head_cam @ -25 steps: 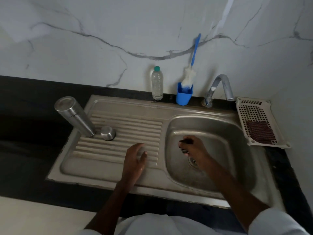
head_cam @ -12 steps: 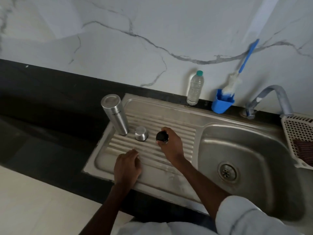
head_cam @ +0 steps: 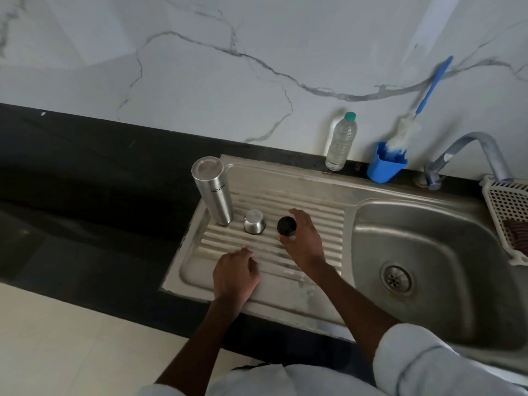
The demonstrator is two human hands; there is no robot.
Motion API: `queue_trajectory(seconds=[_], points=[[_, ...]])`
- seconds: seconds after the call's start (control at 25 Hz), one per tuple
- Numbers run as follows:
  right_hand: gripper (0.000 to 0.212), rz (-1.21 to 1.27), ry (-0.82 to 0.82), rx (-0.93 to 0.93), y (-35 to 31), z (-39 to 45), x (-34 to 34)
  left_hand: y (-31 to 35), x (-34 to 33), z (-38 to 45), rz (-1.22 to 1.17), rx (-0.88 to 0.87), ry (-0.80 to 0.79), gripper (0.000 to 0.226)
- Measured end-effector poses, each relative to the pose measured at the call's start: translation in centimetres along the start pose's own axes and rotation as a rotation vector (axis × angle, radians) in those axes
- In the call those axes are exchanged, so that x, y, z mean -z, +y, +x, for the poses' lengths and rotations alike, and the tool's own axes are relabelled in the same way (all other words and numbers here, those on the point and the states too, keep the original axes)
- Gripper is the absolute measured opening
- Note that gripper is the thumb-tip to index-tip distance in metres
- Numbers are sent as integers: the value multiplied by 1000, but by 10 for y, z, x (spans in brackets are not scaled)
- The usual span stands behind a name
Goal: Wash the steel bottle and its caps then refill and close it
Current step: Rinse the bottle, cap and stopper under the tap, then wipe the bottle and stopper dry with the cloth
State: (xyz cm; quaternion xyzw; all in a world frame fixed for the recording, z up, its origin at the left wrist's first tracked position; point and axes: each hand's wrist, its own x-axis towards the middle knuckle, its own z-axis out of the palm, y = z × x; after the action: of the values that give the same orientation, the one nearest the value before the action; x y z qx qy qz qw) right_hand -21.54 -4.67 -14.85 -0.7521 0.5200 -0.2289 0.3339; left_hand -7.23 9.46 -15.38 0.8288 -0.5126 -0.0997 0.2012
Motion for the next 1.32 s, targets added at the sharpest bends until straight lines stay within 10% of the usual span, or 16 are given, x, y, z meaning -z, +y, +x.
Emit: queue_trajectory(seconds=[0.4, 0.76, 1.32], points=[[55, -407, 132, 82, 36, -96, 46, 45, -18, -4, -202, -268, 164, 30], [44, -510, 199, -27, 132, -122, 148, 181, -84, -9, -269, -474, -133, 51], [40, -97, 578, -322, 267, -100, 330, 448, -166, 13, -659, -160, -638, 52]])
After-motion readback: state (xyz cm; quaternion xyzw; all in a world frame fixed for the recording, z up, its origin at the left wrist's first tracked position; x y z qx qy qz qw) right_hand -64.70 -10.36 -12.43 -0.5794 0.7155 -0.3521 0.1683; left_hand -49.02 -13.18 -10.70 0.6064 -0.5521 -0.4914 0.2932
